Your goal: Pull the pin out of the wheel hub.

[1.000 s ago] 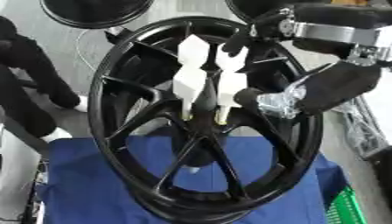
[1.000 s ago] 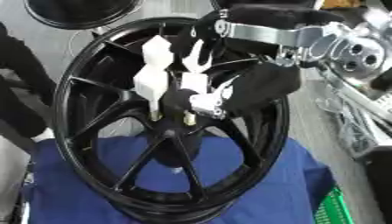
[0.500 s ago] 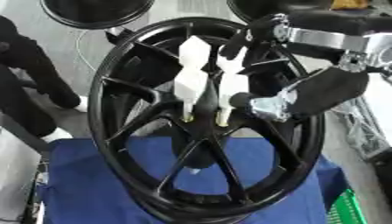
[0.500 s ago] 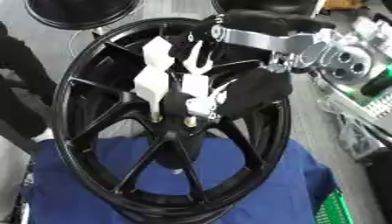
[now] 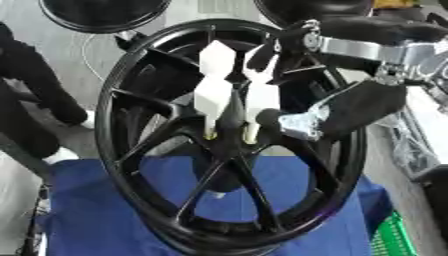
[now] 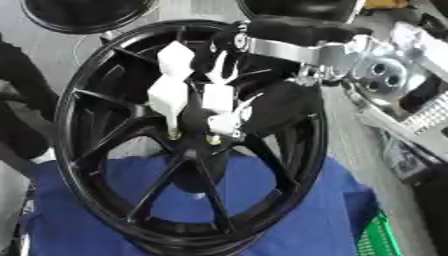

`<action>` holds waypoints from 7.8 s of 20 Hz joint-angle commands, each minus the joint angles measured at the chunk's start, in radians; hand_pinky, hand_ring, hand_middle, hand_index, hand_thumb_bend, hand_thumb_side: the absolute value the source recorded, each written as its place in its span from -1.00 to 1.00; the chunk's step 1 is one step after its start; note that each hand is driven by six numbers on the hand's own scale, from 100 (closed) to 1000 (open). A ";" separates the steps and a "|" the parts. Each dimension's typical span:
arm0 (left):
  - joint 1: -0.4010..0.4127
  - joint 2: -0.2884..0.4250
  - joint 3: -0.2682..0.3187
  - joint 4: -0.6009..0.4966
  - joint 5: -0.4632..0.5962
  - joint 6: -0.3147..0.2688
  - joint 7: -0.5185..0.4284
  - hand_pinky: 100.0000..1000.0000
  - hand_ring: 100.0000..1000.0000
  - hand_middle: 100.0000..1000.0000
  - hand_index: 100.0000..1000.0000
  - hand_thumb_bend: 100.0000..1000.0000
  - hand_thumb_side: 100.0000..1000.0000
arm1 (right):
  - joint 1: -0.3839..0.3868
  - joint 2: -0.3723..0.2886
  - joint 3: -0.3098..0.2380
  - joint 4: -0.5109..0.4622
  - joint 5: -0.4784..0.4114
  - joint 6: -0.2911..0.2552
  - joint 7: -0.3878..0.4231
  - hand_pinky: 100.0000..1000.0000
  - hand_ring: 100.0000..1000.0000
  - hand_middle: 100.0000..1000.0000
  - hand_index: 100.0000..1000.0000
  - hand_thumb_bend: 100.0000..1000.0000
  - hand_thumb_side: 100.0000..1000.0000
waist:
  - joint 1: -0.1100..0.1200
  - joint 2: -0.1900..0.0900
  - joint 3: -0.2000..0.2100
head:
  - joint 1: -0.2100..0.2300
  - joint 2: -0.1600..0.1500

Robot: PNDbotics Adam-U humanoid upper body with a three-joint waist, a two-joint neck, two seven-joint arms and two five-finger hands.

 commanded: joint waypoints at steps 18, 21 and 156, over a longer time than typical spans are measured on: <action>-0.022 0.010 -0.002 -0.026 0.003 -0.001 -0.006 0.10 0.44 0.30 0.41 -0.58 0.60 | 0.014 0.025 -0.016 0.125 0.071 -0.065 -0.022 0.54 0.46 0.51 0.68 -0.53 0.02 | 0.009 -0.008 0.008 | -0.014 -0.011; -0.023 0.009 -0.003 -0.027 0.003 -0.001 -0.007 0.11 0.44 0.30 0.41 -0.58 0.60 | 0.018 0.031 -0.014 0.150 0.081 -0.077 -0.024 0.54 0.46 0.51 0.68 -0.52 0.02 | 0.009 -0.007 0.010 | -0.014 -0.014; -0.016 0.013 0.016 -0.025 -0.005 0.004 0.025 0.10 0.43 0.24 0.37 -0.64 0.61 | 0.882 0.071 -0.863 0.391 -0.147 -0.037 -0.872 0.66 0.86 1.00 0.96 -0.85 -0.24 | 0.038 0.004 -0.038 | 0.065 -0.060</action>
